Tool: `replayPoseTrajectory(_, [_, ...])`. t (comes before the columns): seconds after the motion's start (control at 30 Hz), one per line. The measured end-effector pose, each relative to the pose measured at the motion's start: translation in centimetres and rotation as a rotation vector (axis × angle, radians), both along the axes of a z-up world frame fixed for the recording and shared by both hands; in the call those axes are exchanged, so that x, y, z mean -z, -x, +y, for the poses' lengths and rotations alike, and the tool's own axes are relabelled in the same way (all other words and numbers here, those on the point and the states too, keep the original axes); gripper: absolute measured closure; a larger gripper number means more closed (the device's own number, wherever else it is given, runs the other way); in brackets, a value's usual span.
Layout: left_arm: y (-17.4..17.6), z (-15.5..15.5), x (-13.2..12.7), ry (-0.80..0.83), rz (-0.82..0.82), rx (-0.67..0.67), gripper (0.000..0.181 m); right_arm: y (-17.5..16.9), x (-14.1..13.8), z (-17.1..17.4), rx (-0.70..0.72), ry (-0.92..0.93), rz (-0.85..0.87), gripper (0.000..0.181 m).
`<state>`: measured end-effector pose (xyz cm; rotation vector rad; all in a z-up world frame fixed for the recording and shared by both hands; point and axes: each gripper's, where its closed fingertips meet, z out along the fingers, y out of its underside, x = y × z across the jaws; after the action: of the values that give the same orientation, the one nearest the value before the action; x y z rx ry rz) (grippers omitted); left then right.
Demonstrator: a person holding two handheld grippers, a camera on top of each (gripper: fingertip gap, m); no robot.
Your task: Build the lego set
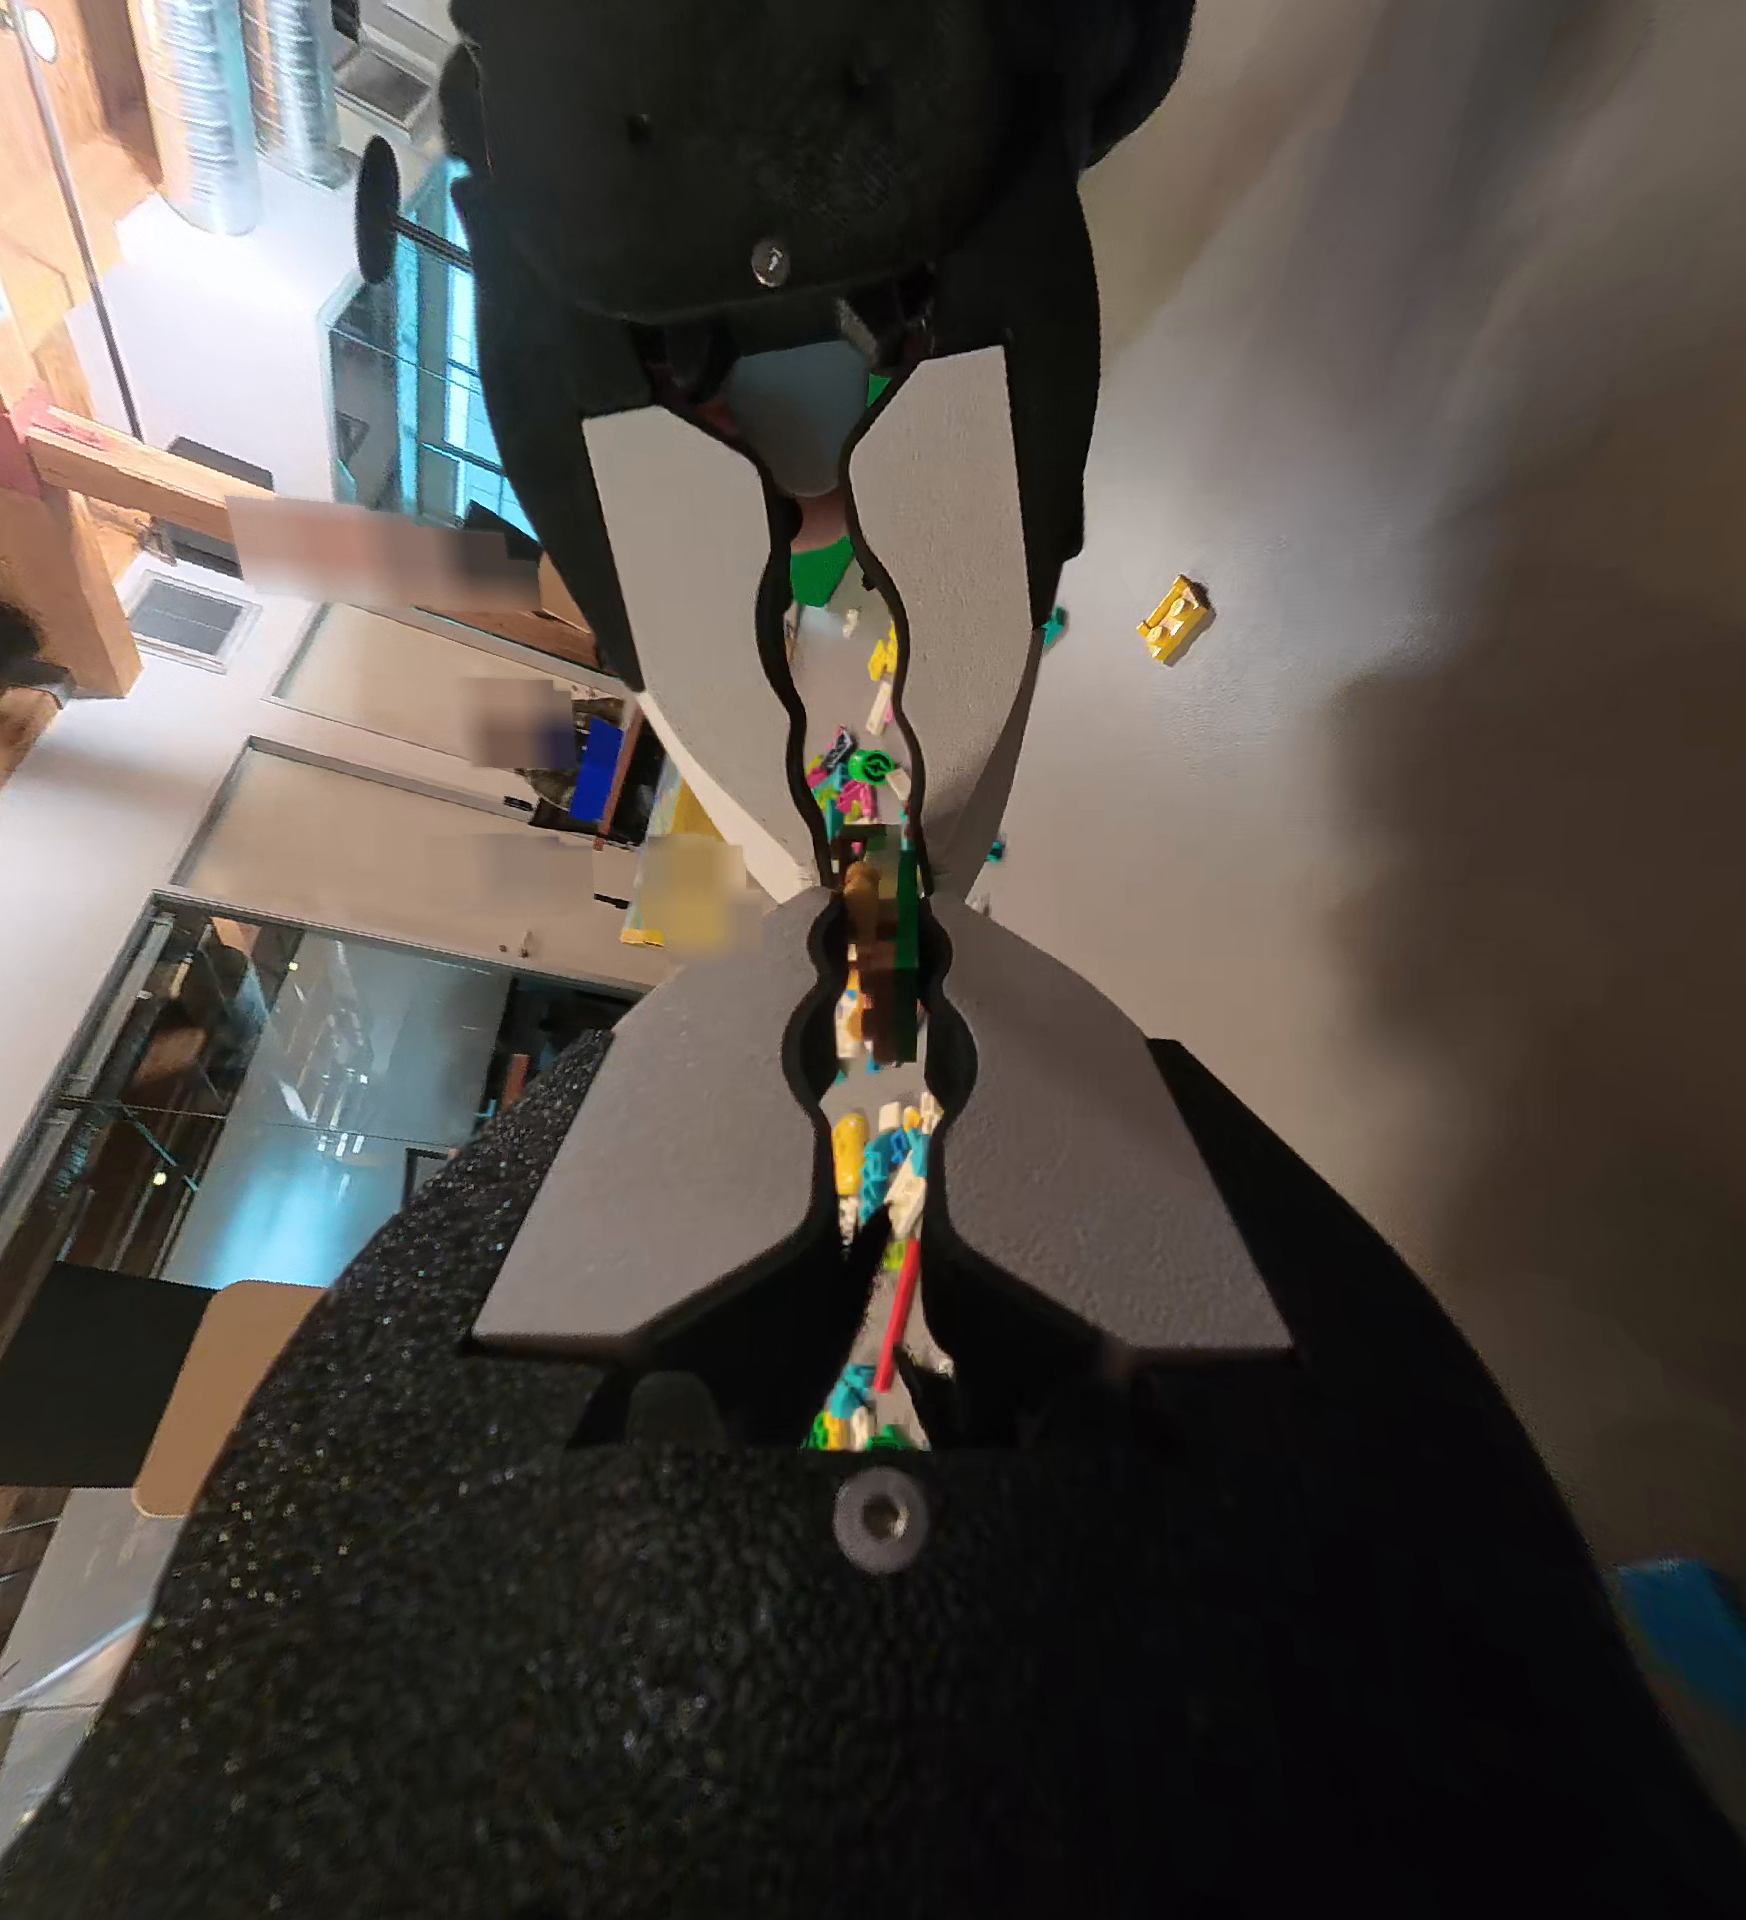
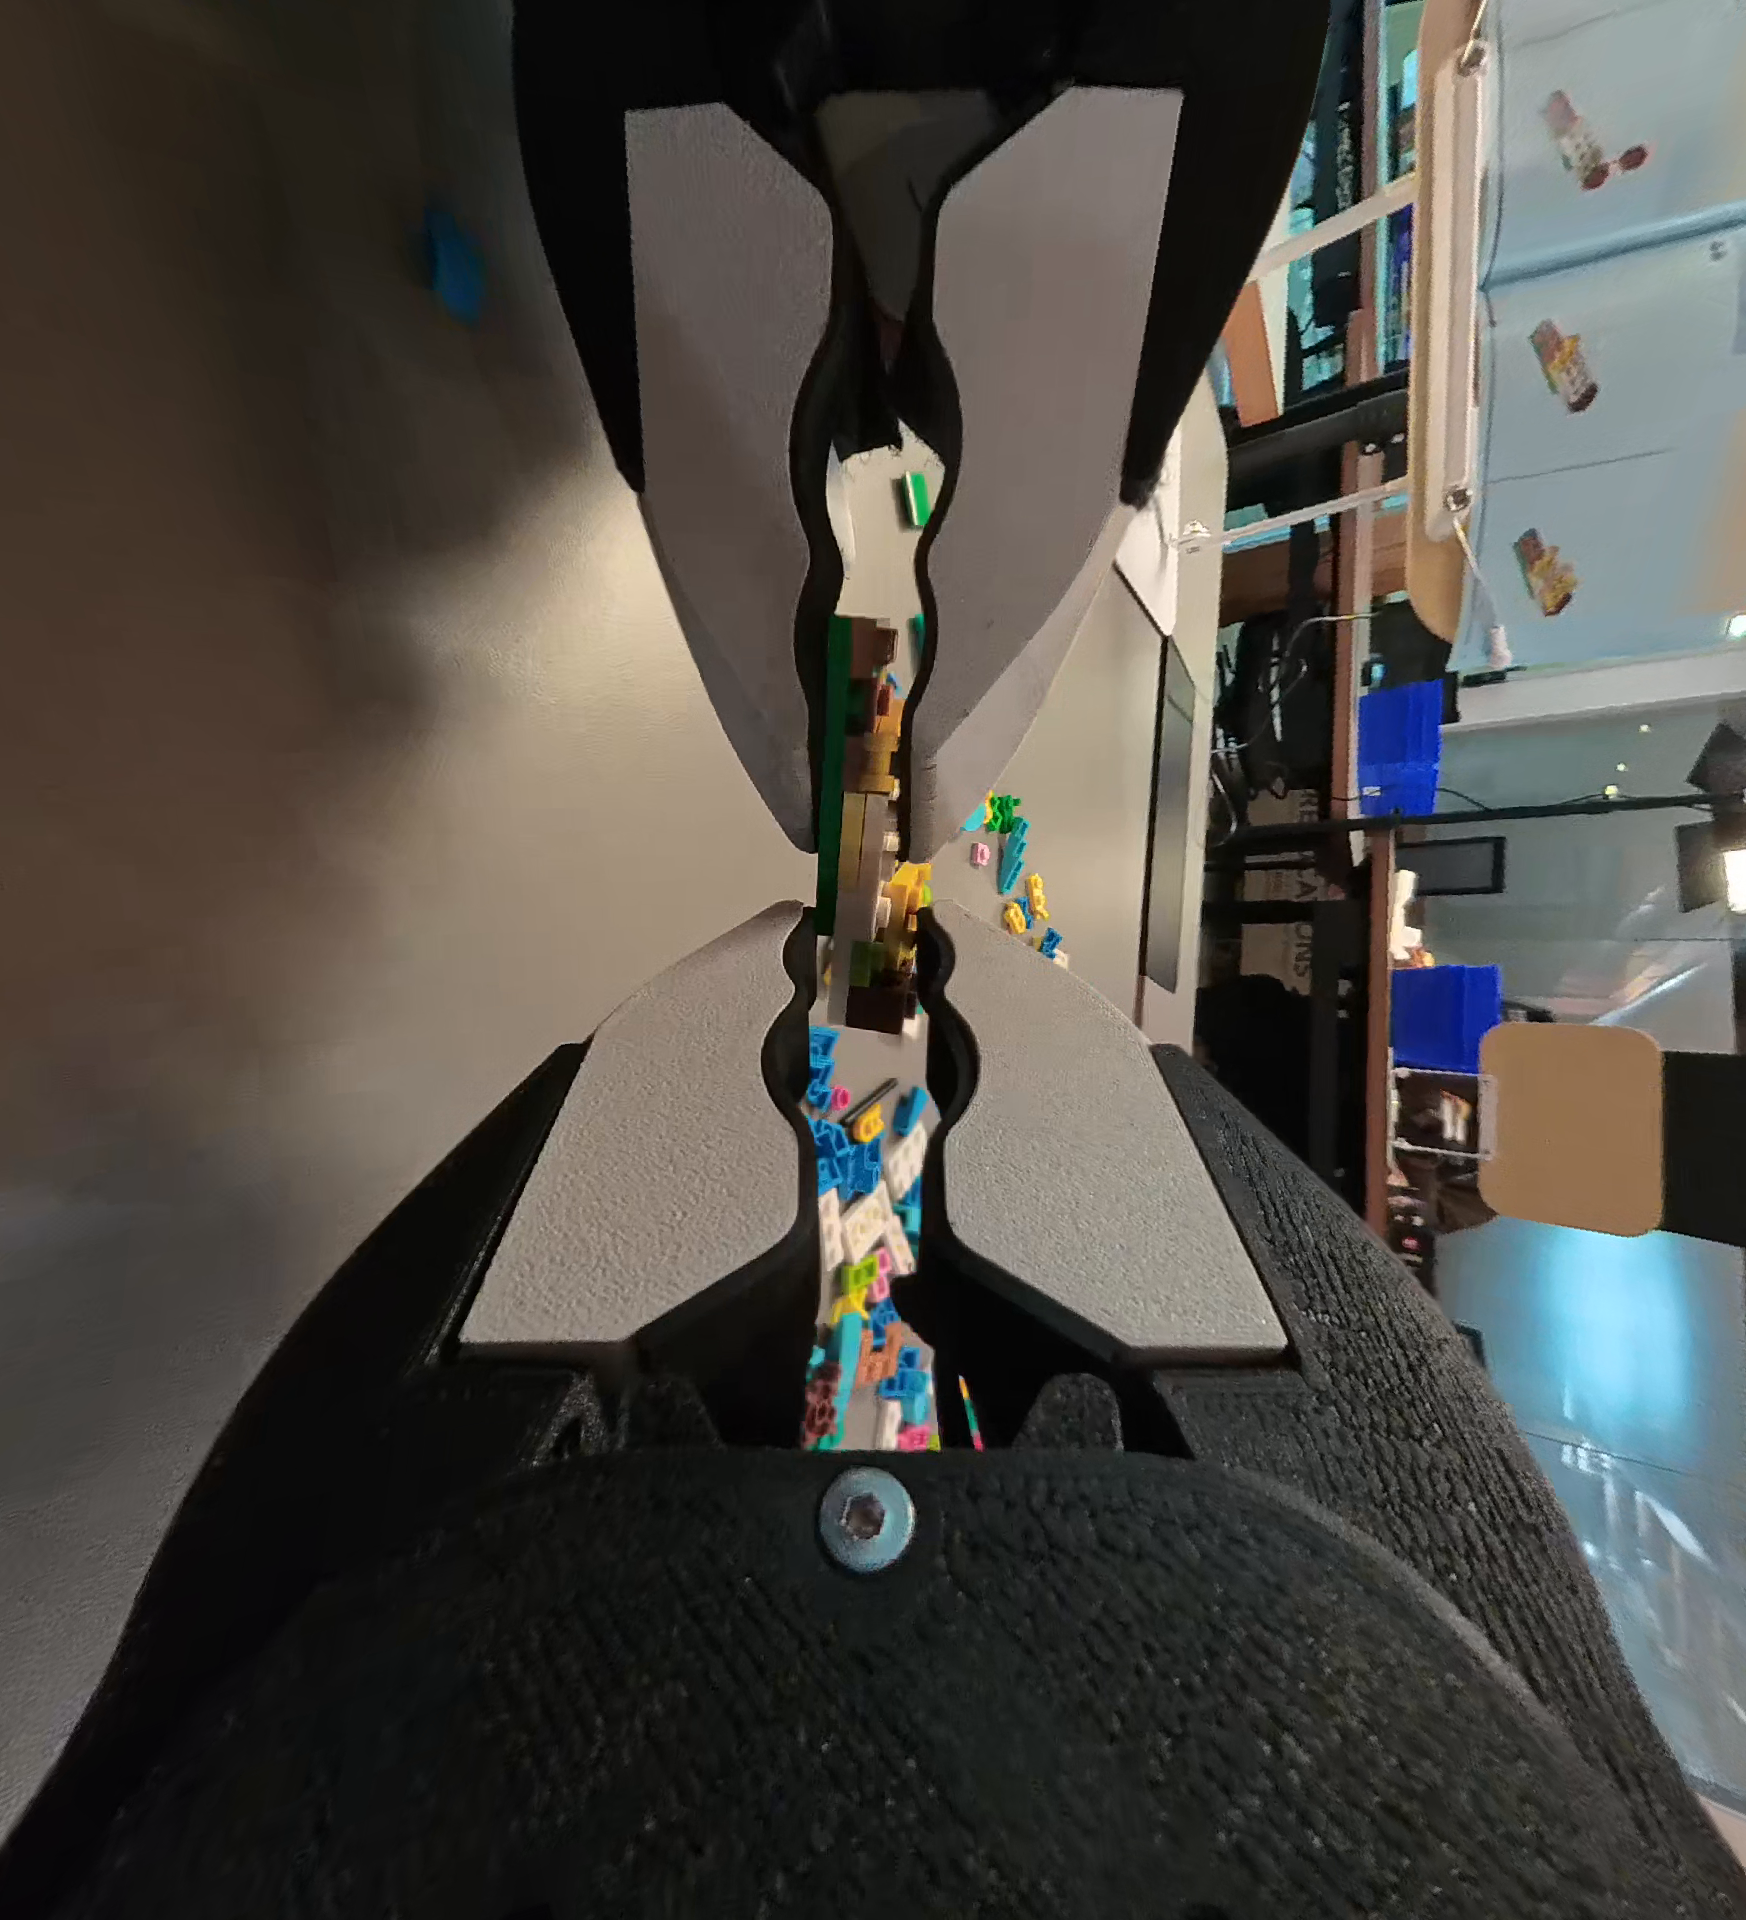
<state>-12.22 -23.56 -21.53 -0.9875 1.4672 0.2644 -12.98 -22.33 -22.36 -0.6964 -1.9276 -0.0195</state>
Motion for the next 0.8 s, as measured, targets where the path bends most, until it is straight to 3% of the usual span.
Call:
replayPoseTrajectory(0.33, [-0.3, -0.5, -0.3, -0.034, -0.004, 0.027, 0.169, -0.3, -0.4, -0.4, -0.046, -0.094, -0.008, 0.168])
replayPoseTrajectory(0.5, [-0.5, -0.7, -0.4, -0.015, -0.024, 0.039, 0.169, -0.5, -0.4, -0.6, -0.058, -0.031, -0.034, 0.168])
replayPoseTrajectory(0.7, [-0.4, -0.7, -1.7, 0.027, -0.138, 0.033, 0.167, -0.4, -1.4, -0.7, -0.062, 0.048, 0.058, 0.168])
replayPoseTrajectory(0.8, [-0.2, -0.3, -1.8, 0.047, -0.161, 0.007, 0.155, -0.5, -1.9, -0.9, -0.076, 0.115, 0.11, 0.168])
